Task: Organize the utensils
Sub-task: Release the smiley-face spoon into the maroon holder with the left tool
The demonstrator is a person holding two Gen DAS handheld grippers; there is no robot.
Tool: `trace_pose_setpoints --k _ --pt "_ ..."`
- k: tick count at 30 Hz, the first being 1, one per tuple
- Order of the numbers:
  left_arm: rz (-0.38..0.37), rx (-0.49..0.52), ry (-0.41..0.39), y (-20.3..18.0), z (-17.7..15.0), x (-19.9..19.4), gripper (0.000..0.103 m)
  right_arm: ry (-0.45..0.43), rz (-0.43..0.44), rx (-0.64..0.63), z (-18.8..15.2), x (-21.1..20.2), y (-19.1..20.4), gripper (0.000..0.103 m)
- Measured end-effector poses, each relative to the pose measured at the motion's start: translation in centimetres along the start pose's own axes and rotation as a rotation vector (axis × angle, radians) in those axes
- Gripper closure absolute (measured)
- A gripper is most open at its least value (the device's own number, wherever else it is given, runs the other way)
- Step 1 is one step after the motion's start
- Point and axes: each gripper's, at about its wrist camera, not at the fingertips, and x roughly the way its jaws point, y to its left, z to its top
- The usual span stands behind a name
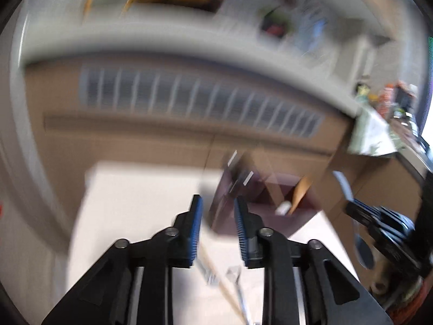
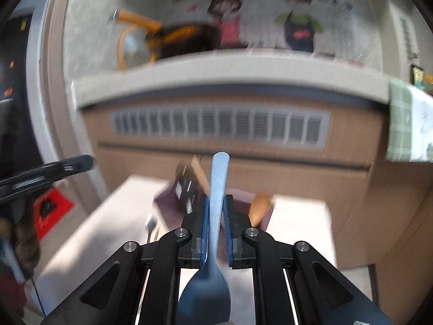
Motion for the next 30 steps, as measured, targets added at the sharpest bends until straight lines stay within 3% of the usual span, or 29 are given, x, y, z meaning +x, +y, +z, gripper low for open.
trace_pose_setpoints --k 4,7,12,19,26,30 --pt "0.052 -0.158 0.188 3.7 -3.2 5.8 0.072 0.136 0.028 -0.029 -4.5 2.2 1.1 0.093" --pt "0.086 -0.168 0.256 4.0 -4.2 9.4 0.072 0.252 0.005 0.013 -7.8 4.5 0.3 0.093" --pt "0.201 -0.106 0.268 3.0 -3.8 13.8 0.072 0.334 -0.052 0.021 -11.4 5.4 -1.4 0.093" --pt "0.289 -0.074 0.259 1.5 -3.2 16.9 0.069 0.358 -0.071 0.026 -13.3 5.8 -2.3 0.093" --pt "0.245 0.148 0.258 0.8 -4.8 15.7 0.069 0.387 -0.060 0.056 -14.2 6.0 -2.9 0.092" --pt "0.206 0.212 0.277 1.8 -6.2 13.7 0.068 0.417 -0.043 0.066 -14.1 6.2 -3.2 0.090"
